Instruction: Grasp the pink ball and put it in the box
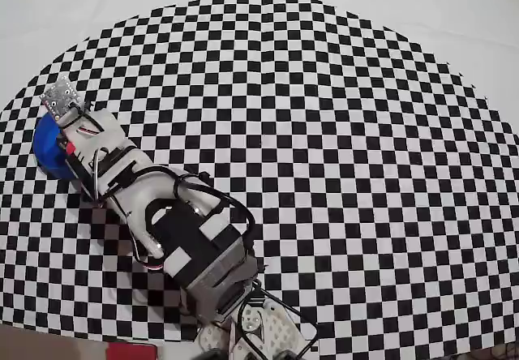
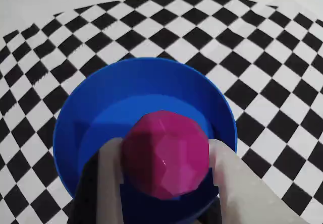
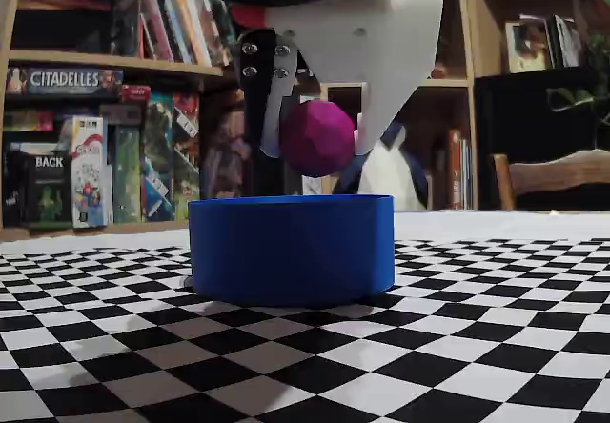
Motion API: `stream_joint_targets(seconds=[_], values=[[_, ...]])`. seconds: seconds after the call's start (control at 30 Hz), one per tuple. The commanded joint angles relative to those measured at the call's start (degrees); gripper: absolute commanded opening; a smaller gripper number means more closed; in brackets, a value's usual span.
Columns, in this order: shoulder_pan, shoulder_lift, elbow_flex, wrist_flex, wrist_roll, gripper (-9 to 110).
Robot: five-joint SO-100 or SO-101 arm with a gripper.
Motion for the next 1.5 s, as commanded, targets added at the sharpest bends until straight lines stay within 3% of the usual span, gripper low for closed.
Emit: stream_joint_targets(seconds=[0.0, 0.53, 0.97, 1.47], values=[[-0.5, -0.3, -2.9, -0.3, 0.0, 6], [-0.8, -0.6, -3.0, 0.0, 0.0, 6], [-0.3, -1.4, -3.3, 0.1, -0.4, 35], [-0.2, -1.5, -4.0, 0.1, -0.4, 35]])
